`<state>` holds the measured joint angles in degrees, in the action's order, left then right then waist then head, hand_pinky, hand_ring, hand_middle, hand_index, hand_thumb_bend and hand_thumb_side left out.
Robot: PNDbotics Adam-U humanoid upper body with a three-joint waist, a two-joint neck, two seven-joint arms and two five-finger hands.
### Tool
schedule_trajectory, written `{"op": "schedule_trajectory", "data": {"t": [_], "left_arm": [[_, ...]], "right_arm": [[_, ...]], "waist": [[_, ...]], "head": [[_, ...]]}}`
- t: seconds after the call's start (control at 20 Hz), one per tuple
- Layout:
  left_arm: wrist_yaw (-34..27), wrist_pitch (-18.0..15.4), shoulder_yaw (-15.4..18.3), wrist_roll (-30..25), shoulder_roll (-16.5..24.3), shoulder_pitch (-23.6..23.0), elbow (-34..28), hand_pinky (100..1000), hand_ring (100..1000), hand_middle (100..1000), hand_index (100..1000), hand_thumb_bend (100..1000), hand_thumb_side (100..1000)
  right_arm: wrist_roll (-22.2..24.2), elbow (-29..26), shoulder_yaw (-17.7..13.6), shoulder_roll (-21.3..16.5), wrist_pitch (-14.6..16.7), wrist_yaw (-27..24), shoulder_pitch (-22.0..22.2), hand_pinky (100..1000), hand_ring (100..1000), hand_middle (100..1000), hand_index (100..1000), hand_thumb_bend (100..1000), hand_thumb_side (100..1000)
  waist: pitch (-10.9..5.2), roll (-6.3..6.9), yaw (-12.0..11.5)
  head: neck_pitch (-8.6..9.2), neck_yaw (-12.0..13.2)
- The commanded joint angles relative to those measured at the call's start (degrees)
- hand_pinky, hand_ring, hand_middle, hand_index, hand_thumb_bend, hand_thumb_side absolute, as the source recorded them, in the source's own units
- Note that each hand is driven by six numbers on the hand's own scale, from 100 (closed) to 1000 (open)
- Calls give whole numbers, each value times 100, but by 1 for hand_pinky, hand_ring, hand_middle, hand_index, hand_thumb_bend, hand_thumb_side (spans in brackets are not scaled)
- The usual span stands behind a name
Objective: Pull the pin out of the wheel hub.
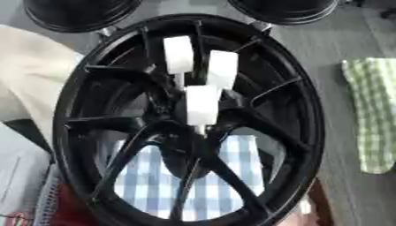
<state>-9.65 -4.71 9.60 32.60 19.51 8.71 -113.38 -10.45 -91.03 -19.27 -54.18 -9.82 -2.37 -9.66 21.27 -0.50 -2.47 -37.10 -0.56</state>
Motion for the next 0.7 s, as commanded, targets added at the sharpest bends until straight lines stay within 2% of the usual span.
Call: {"op": "schedule_trajectory", "data": {"t": [0.05, 0.25, 0.4, 0.7], "left_arm": [[8, -2, 26, -15, 105, 43, -121, 827, 723, 677, 843, 218, 767], [-8, -8, -12, -58, 136, 79, -121, 827, 722, 677, 842, 218, 766], [-7, 3, -49, -102, 168, 114, -121, 827, 722, 676, 842, 217, 764], [-16, 12, -76, -133, 178, 144, -121, 826, 722, 675, 840, 216, 765]], "right_arm": [[-226, -737, 185, -240, 162, -698, -197, 886, 777, 694, 736, 100, 601], [-440, -1589, 596, -256, 207, -1569, -634, 881, 753, 662, 706, 100, 631], [-662, -2041, 868, -115, 143, -2118, -1055, 878, 747, 654, 700, 100, 622], [-661, -2348, 1161, 460, -94, -2278, -1723, 878, 743, 647, 694, 100, 539]], "waist": [[-167, -19, -27], [-180, -36, -106], [-184, -60, -175], [-177, -79, -252]], "head": [[74, -15], [57, -69], [46, -146], [22, -207]]}}
